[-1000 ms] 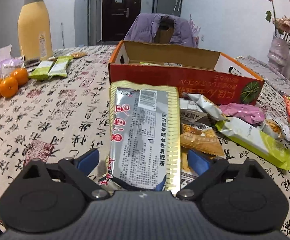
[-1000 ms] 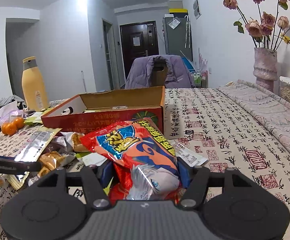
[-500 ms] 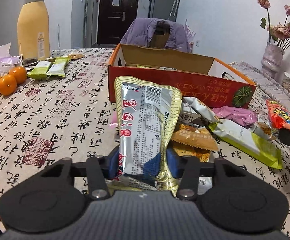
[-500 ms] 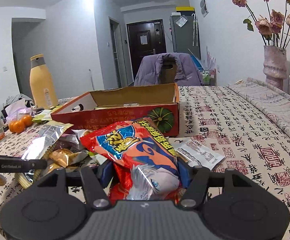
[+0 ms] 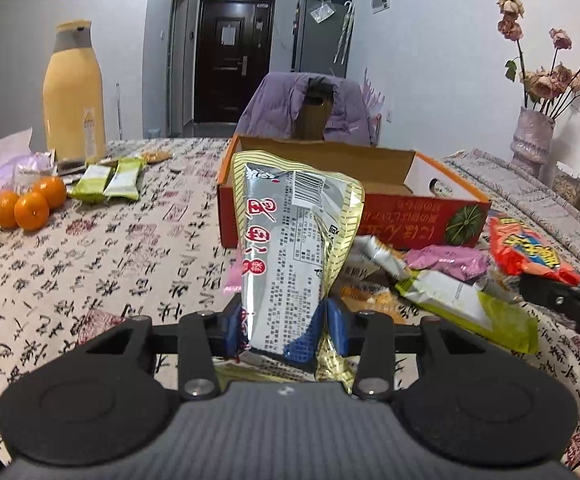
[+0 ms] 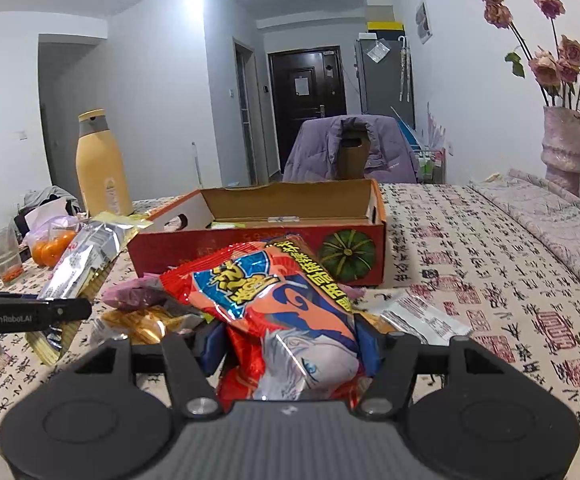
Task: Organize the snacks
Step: 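Lift the silver-gold packet with the left gripper while the right gripper carries the chip bag toward the box, then carry the chip bag and silver-gold packet over the cardboard box with both grippers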
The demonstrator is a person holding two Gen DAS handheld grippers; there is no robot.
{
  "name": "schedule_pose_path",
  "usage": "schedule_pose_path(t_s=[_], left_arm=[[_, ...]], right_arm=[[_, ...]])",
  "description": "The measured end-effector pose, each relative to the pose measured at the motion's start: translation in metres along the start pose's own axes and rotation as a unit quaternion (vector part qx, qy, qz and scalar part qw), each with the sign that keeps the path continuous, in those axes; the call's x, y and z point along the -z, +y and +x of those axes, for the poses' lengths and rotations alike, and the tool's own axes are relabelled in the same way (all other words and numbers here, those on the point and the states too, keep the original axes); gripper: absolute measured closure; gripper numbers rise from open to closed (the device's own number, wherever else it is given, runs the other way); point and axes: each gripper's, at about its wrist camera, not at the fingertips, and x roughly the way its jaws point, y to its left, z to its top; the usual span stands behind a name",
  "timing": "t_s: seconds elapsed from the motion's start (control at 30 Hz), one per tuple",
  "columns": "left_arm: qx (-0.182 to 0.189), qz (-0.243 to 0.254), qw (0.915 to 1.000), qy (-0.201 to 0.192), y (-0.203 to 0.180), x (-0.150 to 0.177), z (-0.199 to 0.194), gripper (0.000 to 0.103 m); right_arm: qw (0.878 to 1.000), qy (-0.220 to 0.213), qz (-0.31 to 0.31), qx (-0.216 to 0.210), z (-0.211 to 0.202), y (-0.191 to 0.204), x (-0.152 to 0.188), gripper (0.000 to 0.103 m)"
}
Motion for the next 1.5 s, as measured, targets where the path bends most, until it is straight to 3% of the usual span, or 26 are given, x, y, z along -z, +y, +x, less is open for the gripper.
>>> schedule_pose_path(t_s=[0.47,0.97,1.2,1.5], left_arm=[[0.002,0.014,0.9996,-0.024,-0.014,-0.035,0.013,0.06],[-0.011,0.029,0.999,-0.033,-0.032,-0.108,0.066,0.06],[-0.03,0.023,0.9991,-0.016,-0.035,-0.136,0.105,0.06],[-0.07,0.029,0.997,0.019,-0.034,-0.147,0.162,0.06]], right_arm=[[0.999,-0.026,-0.018,-0.003,0.025,0.021,-0.039,0.04],[0.998,-0.033,-0.044,0.016,0.091,0.027,-0.106,0.04],[0.999,-0.007,-0.031,0.028,0.135,0.017,-0.135,0.04],[0.997,0.036,-0.047,0.057,0.193,0.017,-0.142,0.04]])
